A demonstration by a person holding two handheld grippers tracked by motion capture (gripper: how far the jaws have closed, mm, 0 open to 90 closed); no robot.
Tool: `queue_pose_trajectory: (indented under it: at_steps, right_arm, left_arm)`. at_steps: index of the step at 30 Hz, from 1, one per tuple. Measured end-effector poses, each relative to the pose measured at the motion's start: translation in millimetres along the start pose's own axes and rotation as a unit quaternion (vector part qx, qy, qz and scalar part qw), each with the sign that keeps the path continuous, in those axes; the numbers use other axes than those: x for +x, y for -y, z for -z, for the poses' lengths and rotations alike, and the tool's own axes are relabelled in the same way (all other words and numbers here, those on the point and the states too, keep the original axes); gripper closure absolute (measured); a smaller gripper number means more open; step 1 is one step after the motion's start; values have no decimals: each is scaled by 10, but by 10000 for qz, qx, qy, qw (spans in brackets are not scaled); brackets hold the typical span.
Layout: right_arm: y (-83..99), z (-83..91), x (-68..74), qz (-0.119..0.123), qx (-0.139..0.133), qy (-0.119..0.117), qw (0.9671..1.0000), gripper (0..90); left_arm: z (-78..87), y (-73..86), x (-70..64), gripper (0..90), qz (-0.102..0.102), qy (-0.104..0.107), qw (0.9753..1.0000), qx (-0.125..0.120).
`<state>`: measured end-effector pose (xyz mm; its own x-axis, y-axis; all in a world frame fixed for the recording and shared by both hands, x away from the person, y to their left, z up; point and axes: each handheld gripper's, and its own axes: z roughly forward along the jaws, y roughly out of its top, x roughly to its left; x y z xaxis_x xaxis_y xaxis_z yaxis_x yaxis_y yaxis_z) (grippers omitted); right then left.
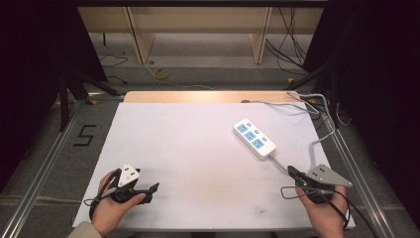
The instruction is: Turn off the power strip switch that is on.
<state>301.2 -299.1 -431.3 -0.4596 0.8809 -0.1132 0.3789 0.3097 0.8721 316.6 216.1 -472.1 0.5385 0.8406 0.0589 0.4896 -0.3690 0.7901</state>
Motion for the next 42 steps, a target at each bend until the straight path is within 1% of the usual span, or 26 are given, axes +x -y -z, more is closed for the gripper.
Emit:
queue_pose_trajectory:
  at_steps: [2,3,5,10,12,18,25,33,35,42]
  right_arm:
    - [-18,-3,-3,21,17,8,10000,900]
    - [-51,-5,-13,46,71,0,10000,900]
    - [-74,-7,-21,52,69,-6,10000,900]
    - [-101,-13,-33,51,89,-8,9999,900]
    - [-112,-15,-32,16,98,-3,10000,900]
    - [-144,-26,-35,-17,195,-32,9998,900]
    - [-200,-47,-40,11,328,-25,9995,900]
    - [-295,-74,-81,-3,465,11,9989,900]
    - [-315,-85,-86,-8,478,15,9989,900]
    - [-395,-131,-77,26,580,-38,9983,900]
  left_arm:
    - [-3,-2,-2,180,-5,1,10000,-9]
    - [-3,-3,-3,180,-8,-2,10000,-12]
    - [-4,-6,-2,181,-25,-4,10000,-16]
    - [-6,-5,-6,182,-21,1,10000,-9]
    - [-8,-6,-8,183,-16,-2,10000,-2]
    - [-13,-9,-14,184,-19,-1,10000,2]
    - [-16,-8,-14,187,-17,-9,10000,0]
    - [-18,-8,-12,189,2,2,10000,-7]
    - [-16,-9,-9,189,-20,7,10000,7]
    - [-17,-14,-6,188,-24,38,10000,6]
